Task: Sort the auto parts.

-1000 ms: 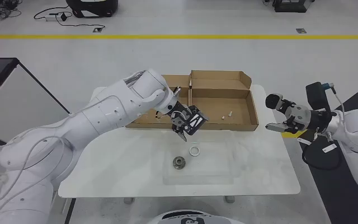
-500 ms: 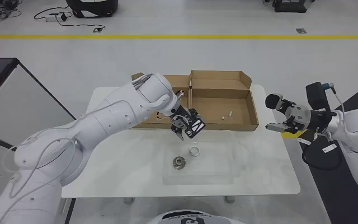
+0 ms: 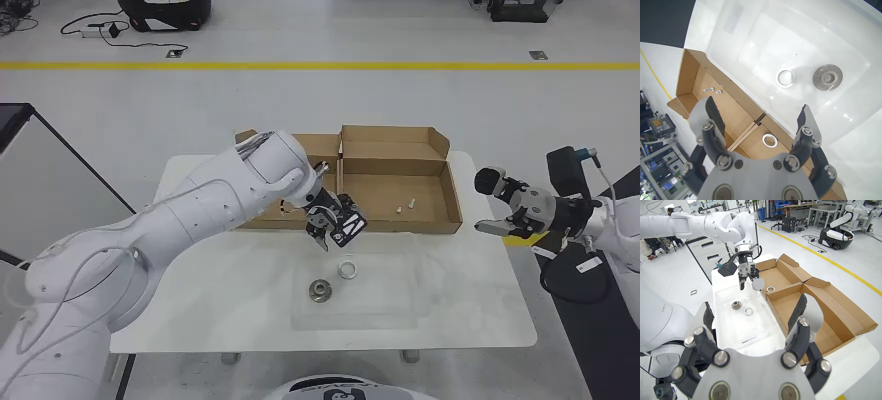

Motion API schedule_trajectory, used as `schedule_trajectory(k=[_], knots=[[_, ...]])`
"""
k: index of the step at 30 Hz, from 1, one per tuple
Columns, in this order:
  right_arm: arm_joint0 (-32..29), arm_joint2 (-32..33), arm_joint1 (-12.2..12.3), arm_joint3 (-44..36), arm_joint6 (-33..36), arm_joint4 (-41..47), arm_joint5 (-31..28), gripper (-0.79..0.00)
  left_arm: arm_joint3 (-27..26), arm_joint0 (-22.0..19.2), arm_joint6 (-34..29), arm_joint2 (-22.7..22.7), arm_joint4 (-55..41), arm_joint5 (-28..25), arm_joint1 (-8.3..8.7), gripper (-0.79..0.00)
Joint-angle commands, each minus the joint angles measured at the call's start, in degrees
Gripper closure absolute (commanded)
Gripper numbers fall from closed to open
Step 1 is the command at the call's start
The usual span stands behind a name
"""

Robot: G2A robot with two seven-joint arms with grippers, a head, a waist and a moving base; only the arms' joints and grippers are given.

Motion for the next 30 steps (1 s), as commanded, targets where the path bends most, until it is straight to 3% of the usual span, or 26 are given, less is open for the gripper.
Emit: schedule_trajectory(k=[1, 12, 27, 30], knots=[[0.0, 0.0, 0.0, 0.0, 0.0, 0.0, 0.0, -0.785, -2.0, 0.3, -0.6, -0.6, -0.8, 0.8, 0.31, -0.785], [0.0, 0.0, 0.0, 0.0, 0.0, 0.0, 0.0, -0.785, -11.3, -1.6, -4.2, 0.4, -5.5, -0.8, 2.13, -0.785], [0.0, 0.0, 0.0, 0.0, 0.0, 0.0, 0.0, -0.785, -15.2, 1.9, -19.6, 0.4, -17.2, -0.8, 1.78, -0.785], [0.0, 0.0, 0.0, 0.0, 0.0, 0.0, 0.0, -0.785, -15.2, 1.9, -19.6, 0.4, -17.2, -0.8, 1.78, -0.785]])
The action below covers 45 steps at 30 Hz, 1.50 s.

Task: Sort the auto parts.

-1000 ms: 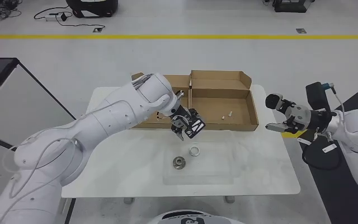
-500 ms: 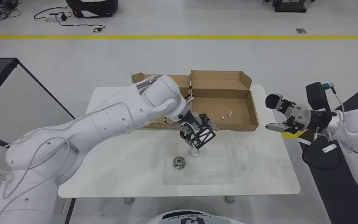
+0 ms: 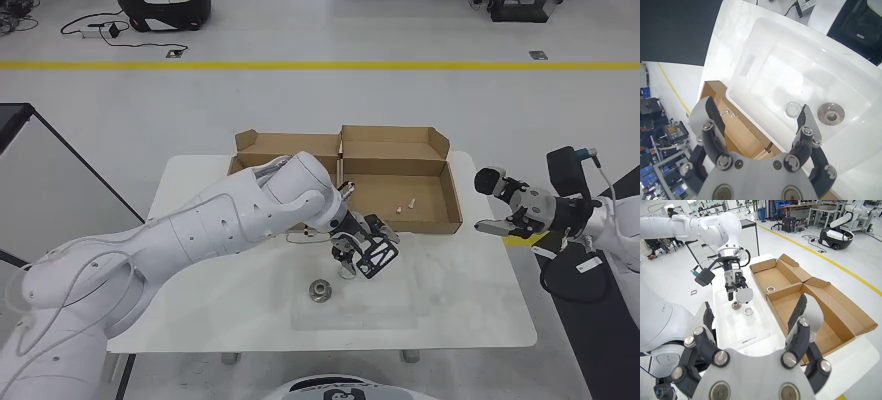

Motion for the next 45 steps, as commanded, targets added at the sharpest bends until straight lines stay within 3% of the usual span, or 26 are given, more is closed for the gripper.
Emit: schedule_trajectory(k=[1, 34, 45], knots=[[0.0, 0.0, 0.0, 0.0, 0.0, 0.0, 0.0, -0.785, 0.0, 0.0, 0.3, 0.0, 0.3, 0.0, 0.0, -0.785], [0.0, 0.0, 0.0, 0.0, 0.0, 0.0, 0.0, -0.785, -0.4, 0.7, 0.6, -0.1, -0.2, 1.0, 0.01, -0.785], [0.0, 0.0, 0.0, 0.0, 0.0, 0.0, 0.0, -0.785, -1.8, 1.4, -7.3, 0.0, -3.7, 0.0, -0.4, -0.785]])
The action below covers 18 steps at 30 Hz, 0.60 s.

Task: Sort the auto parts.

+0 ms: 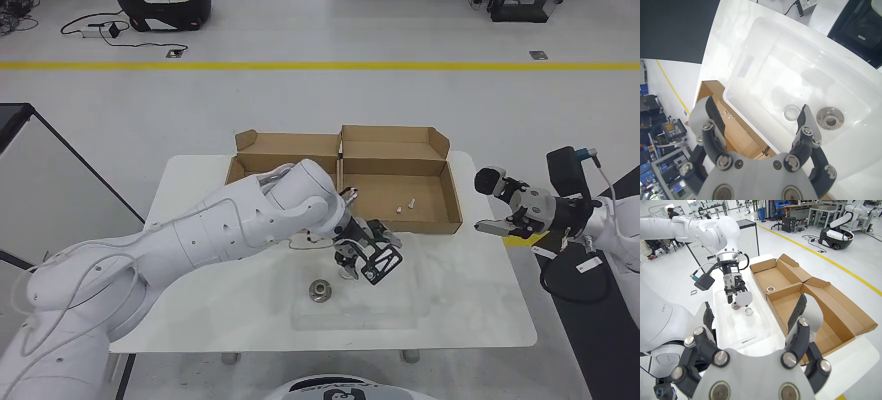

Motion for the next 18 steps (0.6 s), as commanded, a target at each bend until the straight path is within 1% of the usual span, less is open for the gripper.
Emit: schedule_trajectory(k=[1, 3, 11, 18], knots=[[0.0, 0.0, 0.0, 0.0, 0.0, 0.0, 0.0, -0.785, -0.2, 0.1, -2.1, 0.0, -0.4, 0.0, -0.09, -0.785], [0.0, 0.0, 0.0, 0.0, 0.0, 0.0, 0.0, -0.785, -0.4, 0.2, -4.0, 0.0, -1.1, 0.0, -0.18, -0.785], [0.0, 0.0, 0.0, 0.0, 0.0, 0.0, 0.0, -0.785, -1.8, 1.7, -16.3, 0.0, -5.3, 0.0, -0.45, -0.785], [0.0, 0.0, 0.0, 0.0, 0.0, 0.0, 0.0, -0.785, -4.8, 2.5, -26.3, 0.0, -11.6, 0.0, -0.37, -0.785]])
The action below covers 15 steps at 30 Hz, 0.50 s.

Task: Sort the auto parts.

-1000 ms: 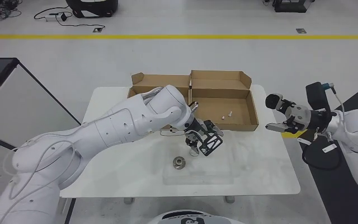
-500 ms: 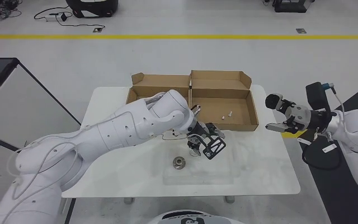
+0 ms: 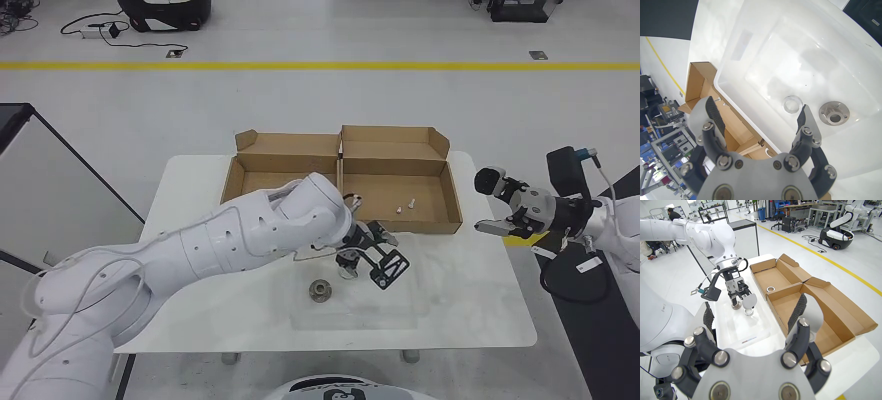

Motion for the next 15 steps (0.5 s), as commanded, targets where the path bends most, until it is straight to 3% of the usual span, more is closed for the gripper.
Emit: schedule_trajectory(k=[1, 15], knots=[[0.0, 0.0, 0.0, 0.0, 0.0, 0.0, 0.0, -0.785, -1.1, 0.2, -3.3, 0.0, -2.2, 0.0, 0.05, -0.785], [0.0, 0.0, 0.0, 0.0, 0.0, 0.0, 0.0, -0.785, -2.0, 0.2, -5.4, 0.0, -3.9, 0.0, 0.08, -0.785]])
